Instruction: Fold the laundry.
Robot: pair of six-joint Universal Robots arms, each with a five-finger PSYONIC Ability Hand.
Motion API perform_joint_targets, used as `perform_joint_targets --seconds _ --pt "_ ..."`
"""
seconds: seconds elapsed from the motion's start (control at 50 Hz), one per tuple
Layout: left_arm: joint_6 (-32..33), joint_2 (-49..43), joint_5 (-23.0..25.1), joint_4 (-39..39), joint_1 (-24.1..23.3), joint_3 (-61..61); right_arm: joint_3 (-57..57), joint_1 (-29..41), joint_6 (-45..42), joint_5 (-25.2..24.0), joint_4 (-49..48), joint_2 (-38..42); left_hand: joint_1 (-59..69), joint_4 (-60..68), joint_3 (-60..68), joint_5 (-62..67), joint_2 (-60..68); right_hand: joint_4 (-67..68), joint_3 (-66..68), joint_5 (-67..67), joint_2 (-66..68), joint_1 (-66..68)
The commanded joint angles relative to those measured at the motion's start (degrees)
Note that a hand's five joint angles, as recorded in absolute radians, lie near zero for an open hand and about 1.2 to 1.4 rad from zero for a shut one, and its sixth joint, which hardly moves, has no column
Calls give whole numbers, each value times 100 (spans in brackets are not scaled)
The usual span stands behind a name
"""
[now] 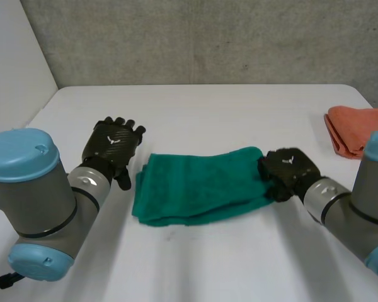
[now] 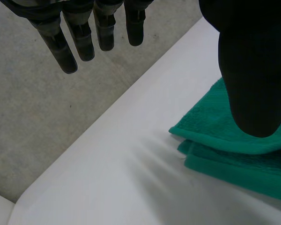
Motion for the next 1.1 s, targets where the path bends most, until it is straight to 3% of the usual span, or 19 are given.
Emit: perform_joint_targets --seconds 0.02,0.12,0.26,0.34,0.38,0.4,0.5,0.64,0.7,0.88,1.1 --pt "-9 228 -103 -33 127 -93 -1303 853 -568 23 785 236 -100 -155 -183 -259 -155 1195 1246 1410 1345 2628" --pt "-70 405 -235 -24 277 -102 -2527 2174 -665 -12 953 843 -79 -134 -162 -237 -133 1195 1246 1410 1345 2628" --pt "-658 598 -446 -24 540 -76 -3932 2931 -727 -311 1023 2124 -95 -151 -178 -254 -150 1195 1246 1410 1345 2628" --pt "-843 625 -447 -24 663 -50 -4487 3125 -683 -180 1120 2723 -95 -151 -178 -254 -150 1195 1246 1410 1345 2628" --pt "-888 625 -429 -24 699 -32 -4576 3143 -665 -40 1208 2768 -79 -134 -162 -237 -133 -923 -872 -708 -773 510" --pt "-897 625 -420 -24 716 -23 -4551 3126 -587 144 1295 2716 -95 -151 -178 -254 -150 -3200 -3149 -2985 -3050 -1767" --pt "-897 590 -359 -33 664 64 -4156 2994 493 436 1279 2172 -100 -155 -183 -259 -155 -5172 -5121 -4957 -5022 -3739" --pt "-1080 493 97 -50 340 231 -3374 2371 1873 541 1243 1030 -78 -134 -161 -237 -133 -5662 -5611 -5447 -5512 -4229" --pt "-1274 449 274 -129 172 302 -3267 2264 1963 594 1278 1002 -62 -117 -145 -220 -116 -5679 -5628 -5464 -5529 -4246" --pt "-1960 -253 336 -1041 5 662 -3714 2220 2060 656 1743 1704 22 -33 -61 -136 -32 -5679 -5628 -5464 -5529 -4246" --pt "-1820 -851 82 -1509 13 759 -4199 2273 1858 647 2166 2548 6 -50 -77 -153 -49 -5805 -5754 -5590 -5655 -4372"
